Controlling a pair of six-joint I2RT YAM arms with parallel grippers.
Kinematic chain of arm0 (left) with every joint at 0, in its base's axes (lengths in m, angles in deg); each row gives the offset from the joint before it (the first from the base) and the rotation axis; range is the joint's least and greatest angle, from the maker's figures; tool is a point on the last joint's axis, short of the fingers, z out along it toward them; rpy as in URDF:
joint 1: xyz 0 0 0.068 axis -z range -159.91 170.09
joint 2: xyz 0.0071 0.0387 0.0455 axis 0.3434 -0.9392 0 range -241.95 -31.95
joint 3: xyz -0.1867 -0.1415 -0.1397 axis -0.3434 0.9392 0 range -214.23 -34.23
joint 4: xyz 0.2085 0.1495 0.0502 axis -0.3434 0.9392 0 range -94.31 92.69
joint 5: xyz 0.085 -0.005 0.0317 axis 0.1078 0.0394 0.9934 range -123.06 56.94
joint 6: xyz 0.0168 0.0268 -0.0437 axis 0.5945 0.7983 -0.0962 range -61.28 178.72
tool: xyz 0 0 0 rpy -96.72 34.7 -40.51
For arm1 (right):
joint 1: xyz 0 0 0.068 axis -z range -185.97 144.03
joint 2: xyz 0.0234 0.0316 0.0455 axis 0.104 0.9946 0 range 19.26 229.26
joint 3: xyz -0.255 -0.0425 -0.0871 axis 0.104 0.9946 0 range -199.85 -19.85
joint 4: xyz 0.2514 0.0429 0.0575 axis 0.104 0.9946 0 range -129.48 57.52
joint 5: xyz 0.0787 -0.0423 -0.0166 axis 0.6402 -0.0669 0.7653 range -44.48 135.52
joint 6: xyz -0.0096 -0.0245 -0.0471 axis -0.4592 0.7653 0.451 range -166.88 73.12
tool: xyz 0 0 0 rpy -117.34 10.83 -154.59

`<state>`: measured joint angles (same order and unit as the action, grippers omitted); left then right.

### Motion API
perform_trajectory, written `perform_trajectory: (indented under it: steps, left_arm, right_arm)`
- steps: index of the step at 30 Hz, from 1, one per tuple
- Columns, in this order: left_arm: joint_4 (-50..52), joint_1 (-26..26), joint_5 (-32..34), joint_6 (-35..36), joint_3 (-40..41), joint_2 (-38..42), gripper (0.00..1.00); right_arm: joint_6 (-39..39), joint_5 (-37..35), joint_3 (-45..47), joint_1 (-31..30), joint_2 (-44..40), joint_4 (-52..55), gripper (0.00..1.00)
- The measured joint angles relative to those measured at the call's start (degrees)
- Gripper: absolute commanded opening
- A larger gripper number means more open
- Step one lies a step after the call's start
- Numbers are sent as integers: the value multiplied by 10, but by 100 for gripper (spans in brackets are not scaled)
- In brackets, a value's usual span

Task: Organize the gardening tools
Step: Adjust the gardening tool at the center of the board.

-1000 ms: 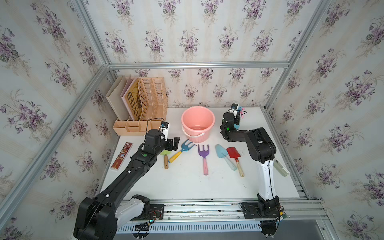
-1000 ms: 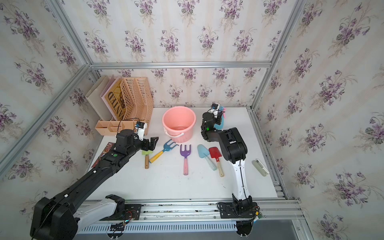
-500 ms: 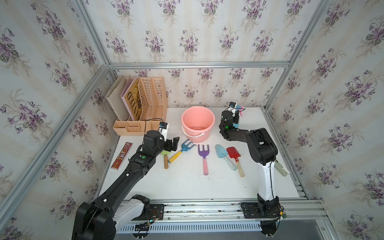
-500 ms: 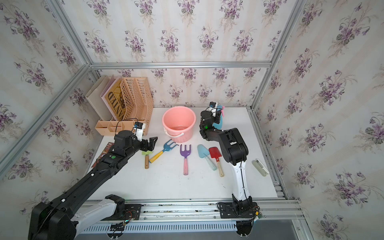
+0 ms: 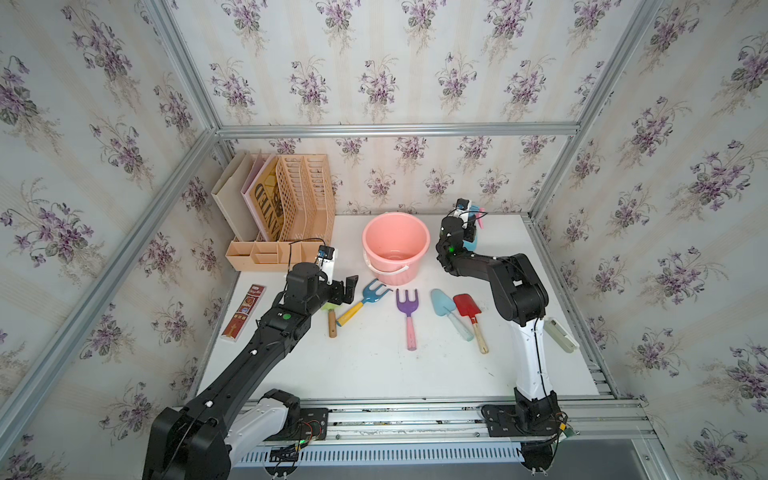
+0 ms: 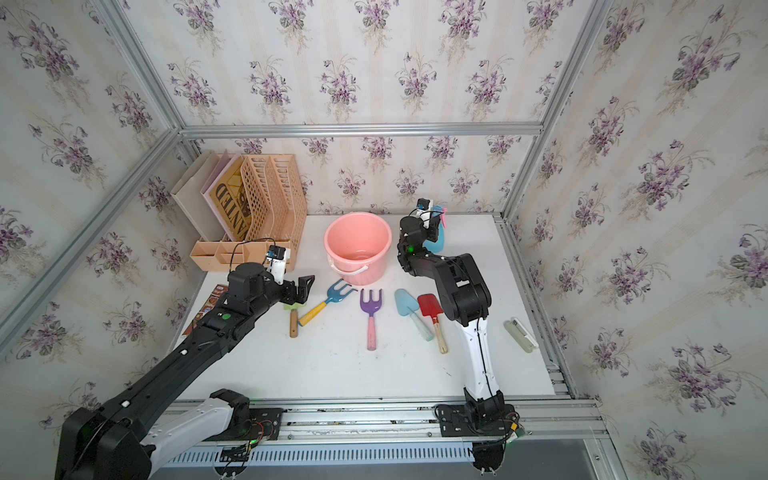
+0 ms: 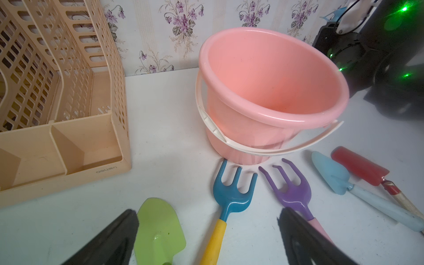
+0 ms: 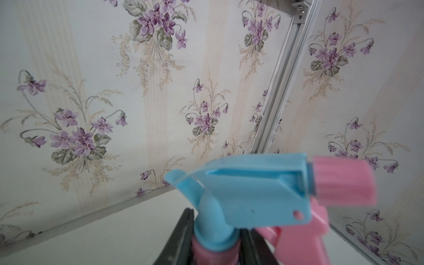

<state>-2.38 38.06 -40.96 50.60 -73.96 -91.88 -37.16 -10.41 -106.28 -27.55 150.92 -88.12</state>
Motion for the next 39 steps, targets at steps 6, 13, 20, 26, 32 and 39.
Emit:
perform_trajectory:
  steps: [6, 13, 20, 26, 32, 39]
  left_arm:
    - [0, 0, 7, 2, -3, -11, 99]
    - [-3, 0, 15, 7, -8, -35, 99]
    - [-9, 0, 15, 9, -13, -46, 99]
    - [-16, 0, 15, 7, -13, -45, 99]
    - [-17, 0, 15, 7, -6, -33, 99]
    - [-17, 0, 14, 6, 0, -26, 99]
  right_arm:
    - [7, 15, -106, 22, 62, 22, 14]
    - [-7, 33, -149, 41, 106, 33, 16]
    - [-24, 44, -149, 45, 110, 30, 27]
    - [-40, 52, -106, 45, 85, 21, 44]
    - [-48, 63, -81, 43, 78, 54, 74]
    - [-50, 65, -53, 37, 58, 61, 91]
